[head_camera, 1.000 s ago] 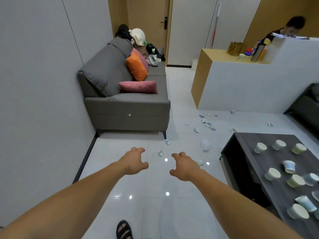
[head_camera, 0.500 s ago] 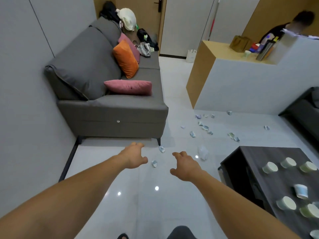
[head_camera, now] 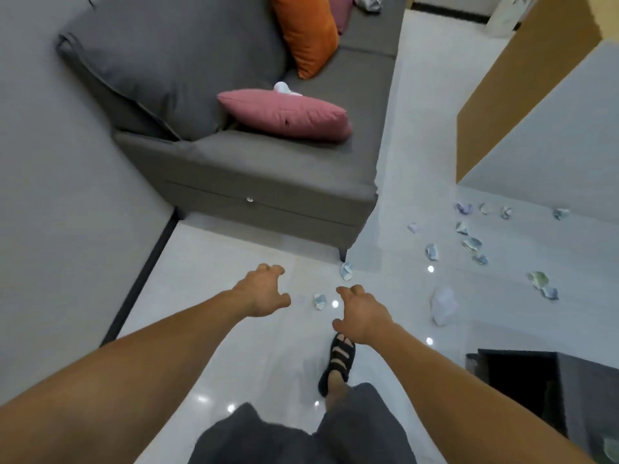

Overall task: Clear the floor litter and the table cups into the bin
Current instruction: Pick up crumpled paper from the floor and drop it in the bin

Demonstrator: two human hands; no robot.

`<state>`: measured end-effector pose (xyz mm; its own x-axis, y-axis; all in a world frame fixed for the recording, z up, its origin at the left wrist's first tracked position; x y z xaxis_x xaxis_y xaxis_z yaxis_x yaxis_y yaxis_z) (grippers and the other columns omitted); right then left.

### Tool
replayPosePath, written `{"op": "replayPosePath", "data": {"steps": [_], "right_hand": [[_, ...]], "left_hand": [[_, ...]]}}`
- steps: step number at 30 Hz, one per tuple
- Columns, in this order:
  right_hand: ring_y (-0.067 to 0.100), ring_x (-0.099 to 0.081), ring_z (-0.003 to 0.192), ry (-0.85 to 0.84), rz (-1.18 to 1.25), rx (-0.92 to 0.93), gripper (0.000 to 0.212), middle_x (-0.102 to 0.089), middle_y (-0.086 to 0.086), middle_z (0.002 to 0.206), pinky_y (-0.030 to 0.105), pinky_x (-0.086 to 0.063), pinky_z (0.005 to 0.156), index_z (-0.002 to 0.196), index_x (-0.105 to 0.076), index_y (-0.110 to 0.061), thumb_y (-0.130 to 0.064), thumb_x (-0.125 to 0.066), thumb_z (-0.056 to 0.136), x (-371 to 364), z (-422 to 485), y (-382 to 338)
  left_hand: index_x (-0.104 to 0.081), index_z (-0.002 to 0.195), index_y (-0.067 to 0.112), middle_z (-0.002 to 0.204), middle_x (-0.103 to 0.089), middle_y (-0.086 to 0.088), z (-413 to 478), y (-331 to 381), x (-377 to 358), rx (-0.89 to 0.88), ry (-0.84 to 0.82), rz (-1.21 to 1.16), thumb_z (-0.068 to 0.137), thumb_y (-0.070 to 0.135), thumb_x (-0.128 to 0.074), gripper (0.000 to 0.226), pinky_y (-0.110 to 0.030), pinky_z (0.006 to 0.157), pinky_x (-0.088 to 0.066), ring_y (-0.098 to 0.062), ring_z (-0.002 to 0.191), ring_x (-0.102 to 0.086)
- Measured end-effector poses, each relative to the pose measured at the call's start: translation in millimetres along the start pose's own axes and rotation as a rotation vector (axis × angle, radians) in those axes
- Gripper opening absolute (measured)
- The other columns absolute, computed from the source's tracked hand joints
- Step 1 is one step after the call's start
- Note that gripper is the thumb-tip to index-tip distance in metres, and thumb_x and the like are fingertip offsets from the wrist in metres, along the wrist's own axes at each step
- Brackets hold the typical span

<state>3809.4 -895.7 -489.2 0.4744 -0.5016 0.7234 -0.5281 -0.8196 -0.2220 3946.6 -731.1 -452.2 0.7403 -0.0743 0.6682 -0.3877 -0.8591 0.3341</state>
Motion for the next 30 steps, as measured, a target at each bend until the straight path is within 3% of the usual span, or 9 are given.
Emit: {"op": "replayPosePath", "data": {"steps": [8,12,19,23,30], "right_hand": [[0.027,-0.047,0.118,-0.169,-0.060,0.046,0.076,-0.034,0.004,0.141,0.035,-0.046,0.088,0.149,-0.020,-0.026,-0.039,-0.060,0.086,-43.1,171.7,54.3],[0.030,-0.048,0.119,-0.206,-0.057,0.031,0.083,-0.031,0.005,0.143,0.039,-0.047,0.090,0.149,-0.015,-0.027,-0.044,-0.064,0.084,-122.5,282.3,77.8],[0.037,-0.048,0.122,-0.242,-0.118,-0.001,0.094,-0.023,0.009,0.148,0.043,-0.046,0.091,0.150,-0.012,-0.027,-0.044,-0.072,0.080,-300.9,452.5,133.8],[0.039,-0.050,0.116,-0.187,-0.184,0.004,0.094,-0.018,0.009,0.149,0.041,-0.046,0.087,0.148,-0.014,-0.028,-0.037,-0.076,0.077,-375.6,508.8,162.2],[0.032,-0.055,0.096,0.035,-0.108,0.106,0.074,-0.036,0.011,0.127,0.033,-0.041,0.068,0.136,-0.035,-0.022,-0.027,-0.075,0.074,-421.9,544.5,172.8]], "left_hand": [[-0.026,0.148,0.021,0.150,-0.029,-0.007,178.3,-14.7,-54.9,0.111,-0.112,-0.134,0.088,0.042,-0.058,0.071,-0.036,0.101,-0.040,-0.028,0.128,-0.042],[-0.025,0.148,0.020,0.150,-0.030,-0.008,289.4,-55.4,-138.2,0.164,-0.173,-0.246,0.088,0.043,-0.059,0.073,-0.031,0.102,-0.035,-0.026,0.132,-0.040],[-0.029,0.147,0.019,0.146,-0.038,-0.005,448.4,-136.2,-312.3,0.193,-0.189,-0.336,0.085,0.042,-0.064,0.075,-0.025,0.089,-0.035,-0.023,0.124,-0.047],[-0.033,0.143,0.023,0.140,-0.042,0.000,495.0,-156.4,-382.5,0.161,-0.189,-0.372,0.084,0.040,-0.065,0.070,-0.028,0.082,-0.041,-0.019,0.103,-0.053],[-0.036,0.142,0.021,0.137,-0.046,-0.001,532.7,-164.7,-421.4,0.101,-0.170,-0.431,0.083,0.039,-0.067,0.069,-0.028,0.098,-0.040,-0.020,0.121,-0.049]]}}
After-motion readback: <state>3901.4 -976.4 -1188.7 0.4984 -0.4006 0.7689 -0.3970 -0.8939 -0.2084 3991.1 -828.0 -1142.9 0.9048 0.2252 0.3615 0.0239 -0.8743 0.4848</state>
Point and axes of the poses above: each hand's wrist, its own z-axis towards the middle knuckle, its own x-axis out of the back of the hand, y = z × x, the point moved 2 cm from there along z, towards the middle knuckle
